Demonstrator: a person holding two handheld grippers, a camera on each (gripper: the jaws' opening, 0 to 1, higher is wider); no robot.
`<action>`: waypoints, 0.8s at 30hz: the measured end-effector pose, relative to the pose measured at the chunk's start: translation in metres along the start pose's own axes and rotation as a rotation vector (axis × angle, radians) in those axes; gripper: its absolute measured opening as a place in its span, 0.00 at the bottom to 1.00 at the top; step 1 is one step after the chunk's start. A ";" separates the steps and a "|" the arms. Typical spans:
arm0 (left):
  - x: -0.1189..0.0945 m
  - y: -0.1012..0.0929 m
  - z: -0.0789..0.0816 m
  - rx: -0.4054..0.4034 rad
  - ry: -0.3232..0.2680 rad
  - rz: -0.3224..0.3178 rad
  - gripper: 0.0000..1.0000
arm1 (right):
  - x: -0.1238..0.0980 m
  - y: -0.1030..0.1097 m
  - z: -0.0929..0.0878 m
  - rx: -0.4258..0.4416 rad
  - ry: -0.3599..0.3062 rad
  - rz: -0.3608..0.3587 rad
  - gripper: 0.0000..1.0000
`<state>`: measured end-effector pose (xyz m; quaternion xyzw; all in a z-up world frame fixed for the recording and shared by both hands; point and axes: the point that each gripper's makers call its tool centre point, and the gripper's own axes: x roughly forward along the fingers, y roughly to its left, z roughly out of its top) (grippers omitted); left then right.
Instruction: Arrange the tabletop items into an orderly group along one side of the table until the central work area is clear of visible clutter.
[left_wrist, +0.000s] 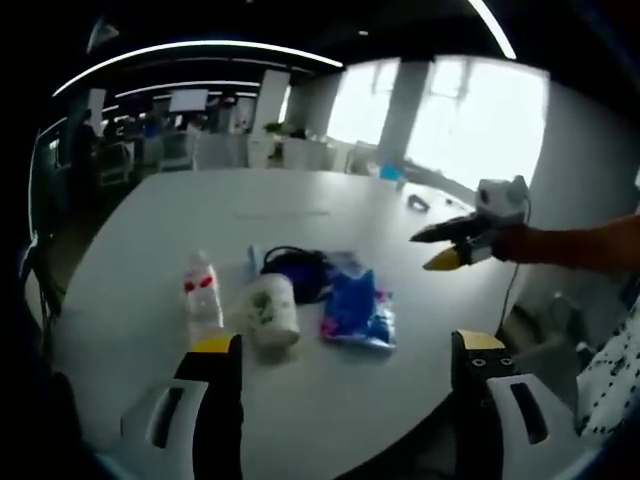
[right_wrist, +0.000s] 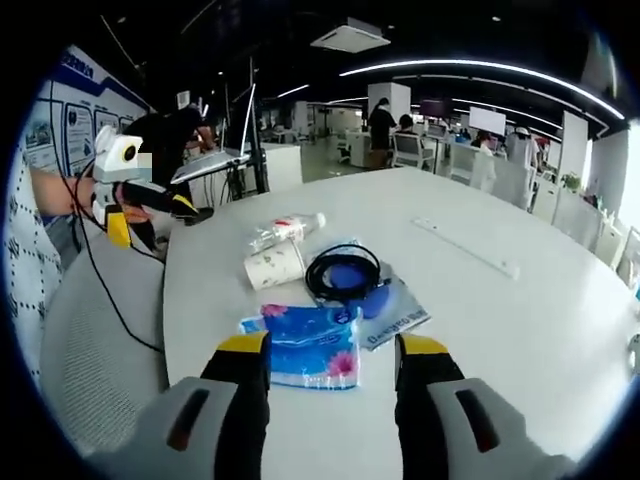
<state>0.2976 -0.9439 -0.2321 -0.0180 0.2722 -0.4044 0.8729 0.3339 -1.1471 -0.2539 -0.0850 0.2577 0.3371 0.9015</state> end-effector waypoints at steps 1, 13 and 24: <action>0.003 -0.001 -0.001 0.004 0.003 0.003 0.83 | 0.001 0.000 0.000 -0.001 0.001 0.003 0.48; 0.028 -0.013 -0.009 -0.004 0.042 -0.009 0.81 | 0.016 -0.001 -0.004 -0.040 0.022 0.037 0.44; 0.048 -0.023 -0.020 -0.012 0.076 -0.002 0.74 | 0.025 -0.005 -0.012 -0.054 0.038 0.064 0.41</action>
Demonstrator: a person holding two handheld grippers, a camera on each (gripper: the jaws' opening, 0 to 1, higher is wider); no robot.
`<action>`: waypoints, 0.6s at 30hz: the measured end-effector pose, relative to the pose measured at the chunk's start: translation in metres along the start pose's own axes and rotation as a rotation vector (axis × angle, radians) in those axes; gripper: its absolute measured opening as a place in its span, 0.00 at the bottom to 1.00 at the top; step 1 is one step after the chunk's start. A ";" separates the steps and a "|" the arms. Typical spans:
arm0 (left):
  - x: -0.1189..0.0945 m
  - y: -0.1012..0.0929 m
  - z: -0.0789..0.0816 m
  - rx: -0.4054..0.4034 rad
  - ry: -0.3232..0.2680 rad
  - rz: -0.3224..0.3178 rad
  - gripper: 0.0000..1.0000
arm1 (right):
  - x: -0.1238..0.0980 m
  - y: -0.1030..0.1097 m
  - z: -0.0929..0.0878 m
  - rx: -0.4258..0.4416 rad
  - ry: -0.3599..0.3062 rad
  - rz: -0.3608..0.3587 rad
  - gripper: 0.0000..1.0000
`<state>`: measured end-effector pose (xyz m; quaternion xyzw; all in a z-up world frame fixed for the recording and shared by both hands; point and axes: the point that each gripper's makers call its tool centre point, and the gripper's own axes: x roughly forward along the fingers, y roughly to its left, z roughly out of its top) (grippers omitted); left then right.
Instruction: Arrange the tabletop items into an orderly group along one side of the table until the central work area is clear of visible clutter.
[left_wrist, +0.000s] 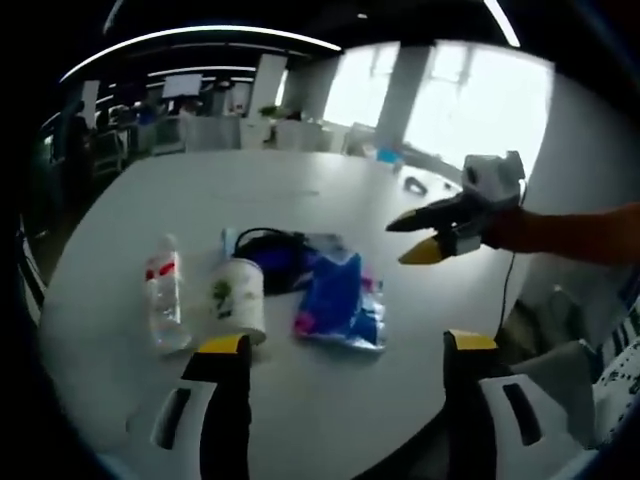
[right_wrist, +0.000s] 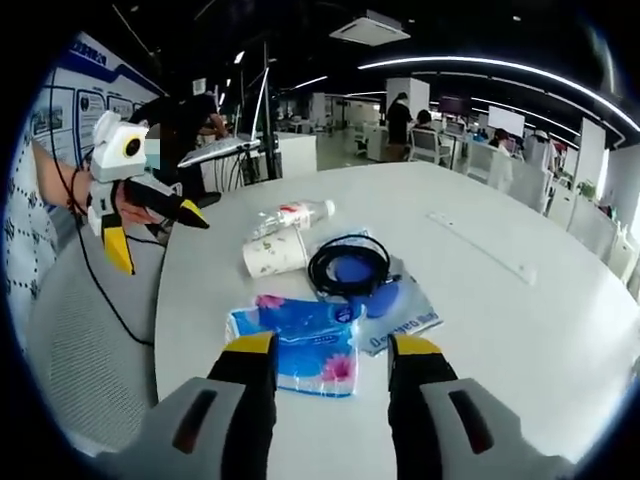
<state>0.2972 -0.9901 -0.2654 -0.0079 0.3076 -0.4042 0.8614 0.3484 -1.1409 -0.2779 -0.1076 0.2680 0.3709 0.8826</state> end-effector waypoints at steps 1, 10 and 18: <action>0.001 -0.001 0.000 0.000 -0.001 0.000 0.74 | 0.001 0.000 -0.001 -0.002 0.002 0.003 0.41; 0.015 -0.008 -0.007 -0.024 0.024 -0.012 0.74 | 0.009 -0.003 -0.005 -0.021 0.014 0.020 0.39; 0.025 -0.007 -0.013 -0.067 0.051 -0.007 0.71 | 0.016 -0.004 -0.011 -0.038 0.032 0.033 0.38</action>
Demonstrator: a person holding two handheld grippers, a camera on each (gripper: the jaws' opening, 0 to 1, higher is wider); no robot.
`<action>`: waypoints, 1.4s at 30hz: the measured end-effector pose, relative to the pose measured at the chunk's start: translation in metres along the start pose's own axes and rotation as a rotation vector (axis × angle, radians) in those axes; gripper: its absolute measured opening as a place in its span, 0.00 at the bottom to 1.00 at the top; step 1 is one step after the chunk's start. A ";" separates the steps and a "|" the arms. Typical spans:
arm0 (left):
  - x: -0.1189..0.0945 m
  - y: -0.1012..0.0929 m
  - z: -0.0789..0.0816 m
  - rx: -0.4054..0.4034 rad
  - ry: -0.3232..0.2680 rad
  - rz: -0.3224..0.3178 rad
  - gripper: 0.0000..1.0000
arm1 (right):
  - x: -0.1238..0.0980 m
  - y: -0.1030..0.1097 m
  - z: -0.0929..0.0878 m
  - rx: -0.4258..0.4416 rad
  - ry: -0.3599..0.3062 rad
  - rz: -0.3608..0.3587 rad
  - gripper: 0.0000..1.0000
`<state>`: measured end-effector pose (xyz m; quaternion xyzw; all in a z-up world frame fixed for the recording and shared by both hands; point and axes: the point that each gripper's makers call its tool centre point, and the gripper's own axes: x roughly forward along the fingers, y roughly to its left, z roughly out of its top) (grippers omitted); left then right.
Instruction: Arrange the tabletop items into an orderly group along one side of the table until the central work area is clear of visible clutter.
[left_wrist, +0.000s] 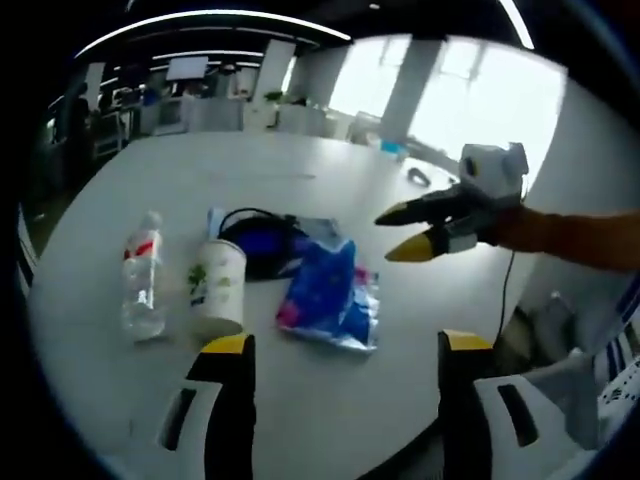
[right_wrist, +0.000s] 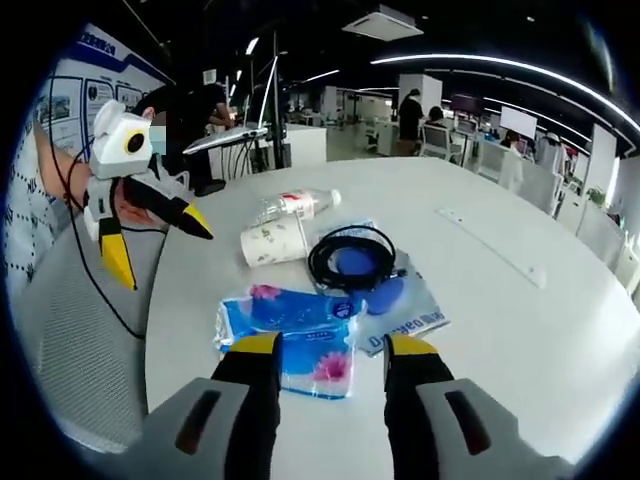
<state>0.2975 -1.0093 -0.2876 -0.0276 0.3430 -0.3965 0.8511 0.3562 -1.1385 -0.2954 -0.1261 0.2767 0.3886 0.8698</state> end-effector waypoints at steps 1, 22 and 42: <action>0.001 0.000 -0.001 -0.006 0.003 0.001 0.71 | 0.001 0.000 -0.002 -0.006 0.005 0.002 0.38; 0.024 0.002 -0.011 -0.094 0.050 0.052 0.60 | 0.021 -0.004 -0.011 -0.049 0.043 0.032 0.30; 0.034 0.007 -0.019 -0.154 0.083 0.088 0.56 | 0.030 -0.006 -0.018 -0.053 0.060 0.042 0.26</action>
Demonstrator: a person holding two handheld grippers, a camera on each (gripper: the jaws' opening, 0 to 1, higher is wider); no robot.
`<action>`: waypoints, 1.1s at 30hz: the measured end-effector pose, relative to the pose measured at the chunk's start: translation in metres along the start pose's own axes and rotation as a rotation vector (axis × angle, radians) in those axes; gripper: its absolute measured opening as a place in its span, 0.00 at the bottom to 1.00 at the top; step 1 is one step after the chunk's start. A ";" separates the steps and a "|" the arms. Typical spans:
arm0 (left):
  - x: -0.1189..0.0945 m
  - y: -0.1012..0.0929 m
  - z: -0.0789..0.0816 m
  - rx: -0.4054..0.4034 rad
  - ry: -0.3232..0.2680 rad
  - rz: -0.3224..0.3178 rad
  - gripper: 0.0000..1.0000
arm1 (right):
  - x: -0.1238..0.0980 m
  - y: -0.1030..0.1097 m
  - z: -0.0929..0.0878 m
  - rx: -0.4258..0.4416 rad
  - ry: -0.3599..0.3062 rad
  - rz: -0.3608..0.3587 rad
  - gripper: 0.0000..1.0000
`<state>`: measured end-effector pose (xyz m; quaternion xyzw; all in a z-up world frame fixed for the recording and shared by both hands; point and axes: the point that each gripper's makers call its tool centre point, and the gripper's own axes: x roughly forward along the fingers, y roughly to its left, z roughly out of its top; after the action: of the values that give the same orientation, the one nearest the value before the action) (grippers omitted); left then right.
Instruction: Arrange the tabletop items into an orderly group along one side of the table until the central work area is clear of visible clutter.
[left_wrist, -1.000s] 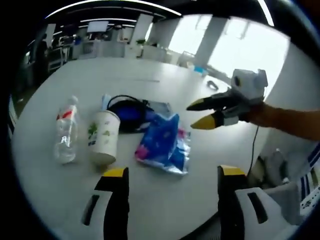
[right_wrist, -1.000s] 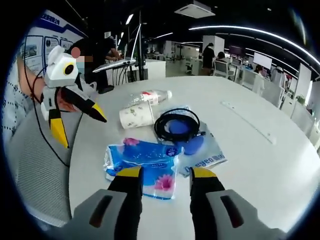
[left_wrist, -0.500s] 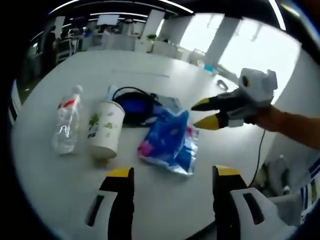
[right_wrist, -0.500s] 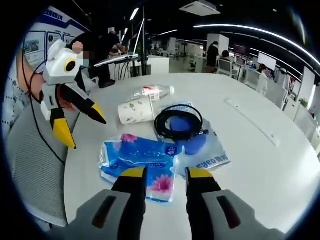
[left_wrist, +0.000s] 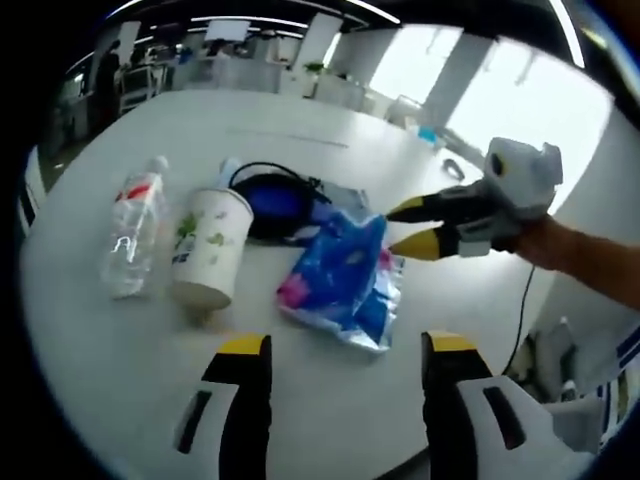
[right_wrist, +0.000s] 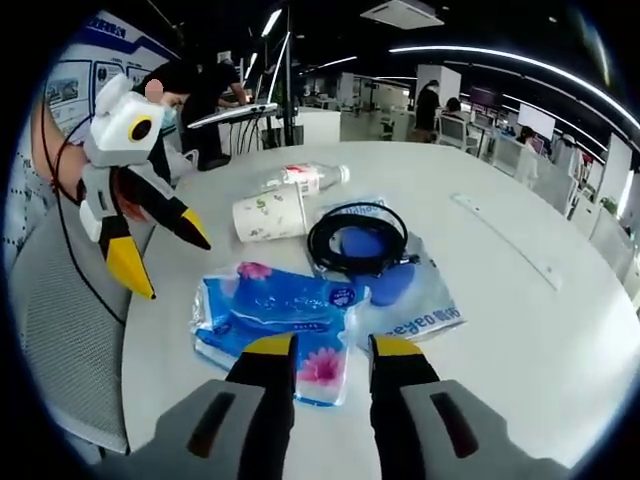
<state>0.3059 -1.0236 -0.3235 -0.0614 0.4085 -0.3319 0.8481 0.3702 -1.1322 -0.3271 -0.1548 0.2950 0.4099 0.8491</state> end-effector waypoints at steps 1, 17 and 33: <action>0.001 0.000 0.000 0.000 0.005 0.004 0.56 | 0.001 -0.001 -0.001 0.001 0.001 -0.001 0.25; 0.011 0.003 -0.003 -0.057 0.034 0.030 0.47 | 0.002 -0.005 -0.004 0.005 0.000 -0.010 0.23; 0.020 -0.001 -0.010 -0.111 0.077 0.026 0.39 | 0.005 -0.003 -0.006 0.000 0.002 -0.004 0.17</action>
<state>0.3071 -1.0352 -0.3430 -0.0902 0.4591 -0.3001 0.8313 0.3727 -1.1334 -0.3351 -0.1558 0.2957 0.4079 0.8497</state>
